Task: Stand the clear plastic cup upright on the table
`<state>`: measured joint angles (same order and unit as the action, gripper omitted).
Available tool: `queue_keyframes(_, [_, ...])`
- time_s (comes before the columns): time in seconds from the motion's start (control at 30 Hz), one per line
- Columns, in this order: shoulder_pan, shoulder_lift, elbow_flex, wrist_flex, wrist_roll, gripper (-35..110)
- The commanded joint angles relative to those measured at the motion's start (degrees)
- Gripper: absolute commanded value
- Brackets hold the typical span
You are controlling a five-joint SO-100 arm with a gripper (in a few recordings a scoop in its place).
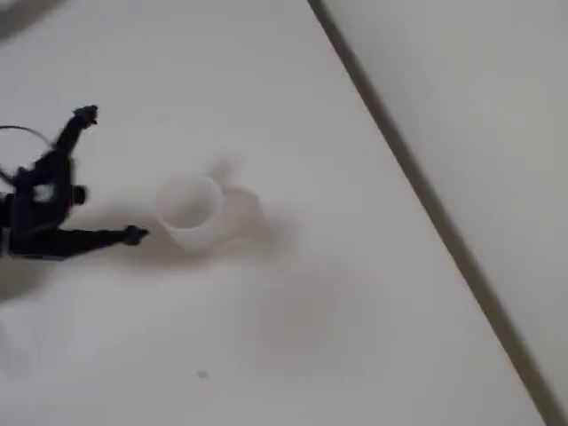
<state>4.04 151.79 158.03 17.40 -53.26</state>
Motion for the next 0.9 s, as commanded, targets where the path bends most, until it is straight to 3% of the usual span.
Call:
queue_keyframes(0.0, [1.23,14.85,-5.71,17.05,20.57,33])
queue_keyframes(0.13, [0.53,27.42,-5.1,32.87,33.4,13])
queue_keyframes(0.37, [0.18,30.94,-4.04,48.87,44.91,0])
queue_keyframes(0.87, [4.48,36.56,13.54,50.63,51.5,0])
